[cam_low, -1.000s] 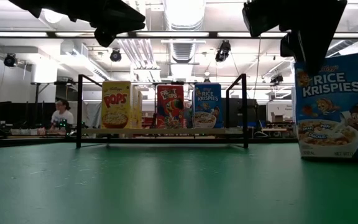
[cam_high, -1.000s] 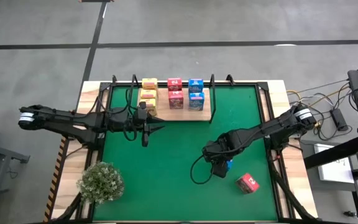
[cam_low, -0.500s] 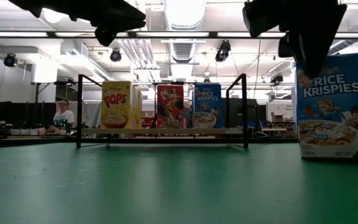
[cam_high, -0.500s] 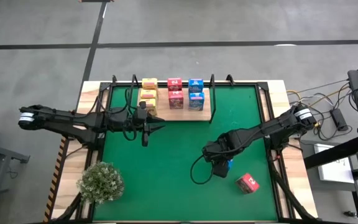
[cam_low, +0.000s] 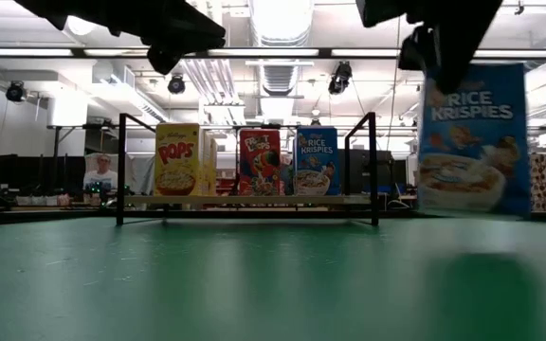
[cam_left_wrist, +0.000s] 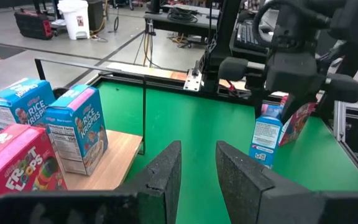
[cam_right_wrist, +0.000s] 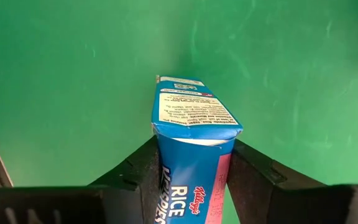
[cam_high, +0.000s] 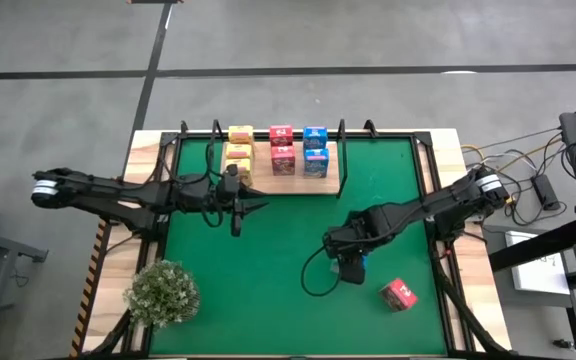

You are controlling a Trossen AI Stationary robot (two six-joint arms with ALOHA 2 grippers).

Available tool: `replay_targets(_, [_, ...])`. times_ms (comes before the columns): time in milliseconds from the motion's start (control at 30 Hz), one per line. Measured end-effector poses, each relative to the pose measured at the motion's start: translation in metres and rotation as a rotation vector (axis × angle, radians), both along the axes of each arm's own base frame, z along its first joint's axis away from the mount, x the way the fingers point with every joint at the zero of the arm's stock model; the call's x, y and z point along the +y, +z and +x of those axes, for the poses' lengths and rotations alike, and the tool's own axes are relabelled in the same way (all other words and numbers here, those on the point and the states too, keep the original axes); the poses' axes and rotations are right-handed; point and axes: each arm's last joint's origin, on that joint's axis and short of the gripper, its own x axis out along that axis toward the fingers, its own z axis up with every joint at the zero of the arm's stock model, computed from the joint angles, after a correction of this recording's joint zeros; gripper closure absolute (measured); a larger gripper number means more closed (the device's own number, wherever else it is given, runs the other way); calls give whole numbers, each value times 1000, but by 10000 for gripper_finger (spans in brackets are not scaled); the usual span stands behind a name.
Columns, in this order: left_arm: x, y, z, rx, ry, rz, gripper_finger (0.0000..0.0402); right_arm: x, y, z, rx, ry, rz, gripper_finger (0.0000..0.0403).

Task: Stack cereal on shelf
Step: Put the blue cereal box on the shelf aligned with the other blue cereal boxes

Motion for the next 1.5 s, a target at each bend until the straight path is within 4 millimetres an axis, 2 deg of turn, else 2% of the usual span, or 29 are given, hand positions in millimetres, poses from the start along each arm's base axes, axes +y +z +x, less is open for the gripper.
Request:
replay_targets(467, [0, -3, 4, 7, 0, 0, 318, -10, 23, 11, -107, 78, -20, 257])
replay_targets(867, [0, -3, 4, 7, 0, 0, 318, -32, 55, 22, -221, 67, -24, 257])
replay_targets(1200, [0, -3, 4, 7, 0, 0, 318, -53, 98, 25, -353, 96, -51, 257])
replay_targets(1500, [0, -3, 4, 7, 0, 1, 318, -83, 142, 21, -494, 133, -127, 257])
